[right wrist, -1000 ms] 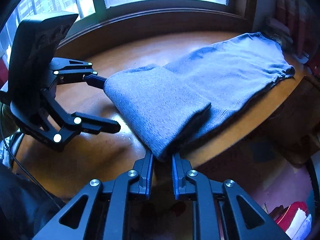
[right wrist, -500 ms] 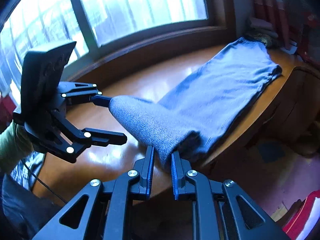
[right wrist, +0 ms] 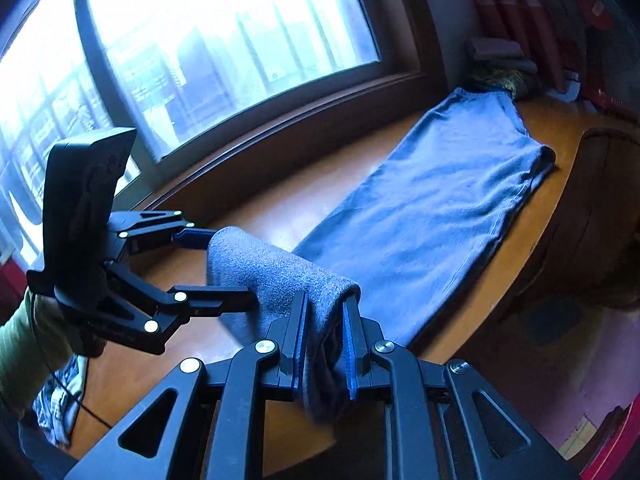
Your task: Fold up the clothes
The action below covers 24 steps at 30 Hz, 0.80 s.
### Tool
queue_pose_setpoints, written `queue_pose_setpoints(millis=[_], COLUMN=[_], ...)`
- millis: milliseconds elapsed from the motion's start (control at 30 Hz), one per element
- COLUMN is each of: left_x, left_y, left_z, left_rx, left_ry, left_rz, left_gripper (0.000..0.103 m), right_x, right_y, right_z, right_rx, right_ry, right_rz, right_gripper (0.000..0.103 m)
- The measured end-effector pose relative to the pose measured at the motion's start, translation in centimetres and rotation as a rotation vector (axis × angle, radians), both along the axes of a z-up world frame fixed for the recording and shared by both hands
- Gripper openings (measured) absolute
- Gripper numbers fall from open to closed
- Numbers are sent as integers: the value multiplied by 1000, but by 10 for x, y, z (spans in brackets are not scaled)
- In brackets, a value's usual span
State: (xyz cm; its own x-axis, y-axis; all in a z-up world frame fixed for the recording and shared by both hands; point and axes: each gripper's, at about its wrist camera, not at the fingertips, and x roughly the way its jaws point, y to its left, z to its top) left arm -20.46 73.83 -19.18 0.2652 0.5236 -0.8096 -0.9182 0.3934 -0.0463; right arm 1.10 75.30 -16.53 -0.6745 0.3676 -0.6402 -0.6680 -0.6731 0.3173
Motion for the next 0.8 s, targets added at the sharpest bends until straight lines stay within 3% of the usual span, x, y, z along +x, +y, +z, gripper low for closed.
queue_pose_setpoints(millis=[300,633,733,800], left_x=[1,-3,0,-2], left_y=[58,80,81,82], left_z=[-36,-58,-58,-59], left_rx=[-75,-136,-129,-135], left_ry=[26,-16,18,13], left_rz=[44,103,129,159], left_gripper=[66,73,85,87], right_x=[-2,4,4,5], right_y=[52,62,66,66], right_z=[-38,-55,-56,-56], right_rx=[-95,-152,-155,-159], right_ry=[-61,-45,-40,-35], right_rz=[-39,13,23,27], right_gripper=[17,17,18,18])
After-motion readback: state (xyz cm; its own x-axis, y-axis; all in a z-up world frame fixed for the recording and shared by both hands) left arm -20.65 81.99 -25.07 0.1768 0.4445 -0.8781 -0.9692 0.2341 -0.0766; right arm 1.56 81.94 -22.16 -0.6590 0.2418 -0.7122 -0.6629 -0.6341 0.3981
